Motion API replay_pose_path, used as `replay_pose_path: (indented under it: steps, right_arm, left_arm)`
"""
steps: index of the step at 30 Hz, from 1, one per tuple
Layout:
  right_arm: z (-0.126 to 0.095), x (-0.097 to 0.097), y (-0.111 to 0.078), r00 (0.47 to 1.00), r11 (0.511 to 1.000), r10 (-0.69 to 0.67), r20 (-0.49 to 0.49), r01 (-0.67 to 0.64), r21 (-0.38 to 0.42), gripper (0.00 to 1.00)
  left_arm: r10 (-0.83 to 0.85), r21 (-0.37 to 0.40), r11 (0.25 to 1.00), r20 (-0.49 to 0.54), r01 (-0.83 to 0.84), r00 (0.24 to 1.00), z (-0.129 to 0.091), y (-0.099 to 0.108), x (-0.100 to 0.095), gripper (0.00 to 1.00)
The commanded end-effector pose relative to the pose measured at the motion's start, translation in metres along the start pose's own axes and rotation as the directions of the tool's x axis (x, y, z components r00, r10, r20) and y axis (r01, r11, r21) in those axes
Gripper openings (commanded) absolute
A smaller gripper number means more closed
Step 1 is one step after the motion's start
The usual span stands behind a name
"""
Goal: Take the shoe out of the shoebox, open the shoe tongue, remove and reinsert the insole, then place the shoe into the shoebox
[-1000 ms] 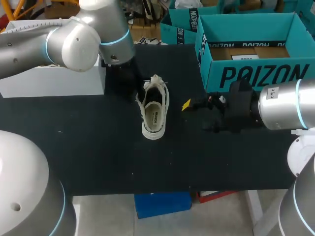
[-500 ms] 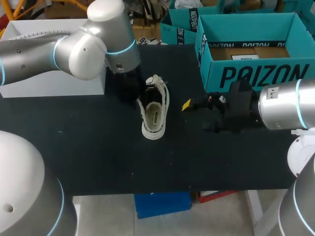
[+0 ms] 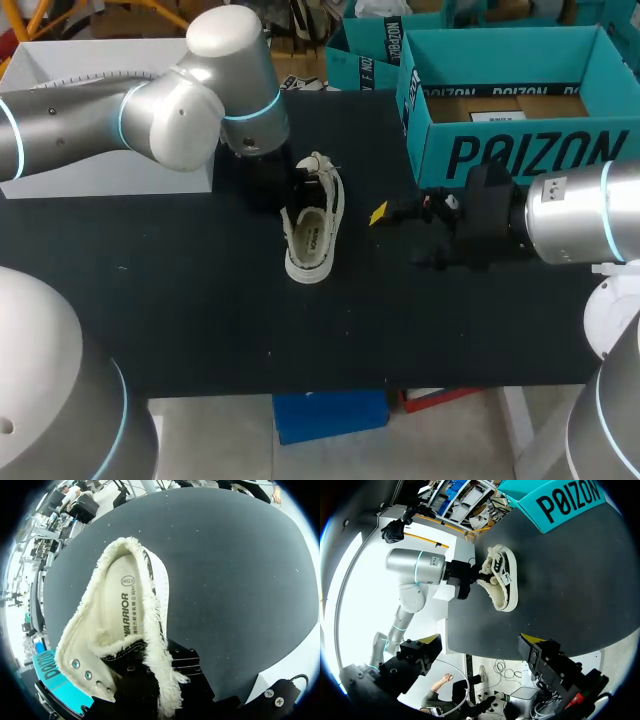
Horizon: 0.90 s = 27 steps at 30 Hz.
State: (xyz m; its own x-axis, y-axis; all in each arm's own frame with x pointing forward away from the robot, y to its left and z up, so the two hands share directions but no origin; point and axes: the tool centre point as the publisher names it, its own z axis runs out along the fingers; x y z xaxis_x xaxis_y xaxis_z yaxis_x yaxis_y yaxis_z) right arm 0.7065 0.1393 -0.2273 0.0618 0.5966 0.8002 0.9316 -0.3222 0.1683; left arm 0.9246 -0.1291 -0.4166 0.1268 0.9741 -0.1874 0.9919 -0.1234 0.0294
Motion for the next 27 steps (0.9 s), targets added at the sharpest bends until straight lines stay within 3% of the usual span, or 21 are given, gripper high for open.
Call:
replay_pose_path:
  steps: [1, 10, 21, 27]
  right_arm:
    - [0.000, 0.001, 0.000, 1.000, 1.000, 0.000, 0.000, 0.000, 0.000, 1.00]
    - [0.000, 0.001, 0.000, 1.000, 1.000, 0.000, 0.000, 0.000, 0.000, 1.00]
    - [0.000, 0.001, 0.000, 1.000, 1.000, 0.000, 0.000, 0.000, 0.000, 1.00]
    - [0.000, 0.001, 0.000, 1.000, 1.000, 0.000, 0.000, 0.000, 0.000, 1.00]
  left_arm:
    - [0.002, -0.014, 1.000, -0.002, -0.002, 1.000, -0.001, -0.002, 0.002, 0.00]
    - [-0.010, -0.034, 0.999, 0.026, 0.011, 1.000, -0.024, -0.003, 0.000, 0.00]
    - [-0.037, -0.061, 0.997, 0.102, 0.044, 0.994, -0.077, 0.000, 0.002, 0.00]
    - [-0.103, -0.062, 0.992, 0.161, 0.114, 0.982, -0.114, 0.016, 0.011, 0.00]
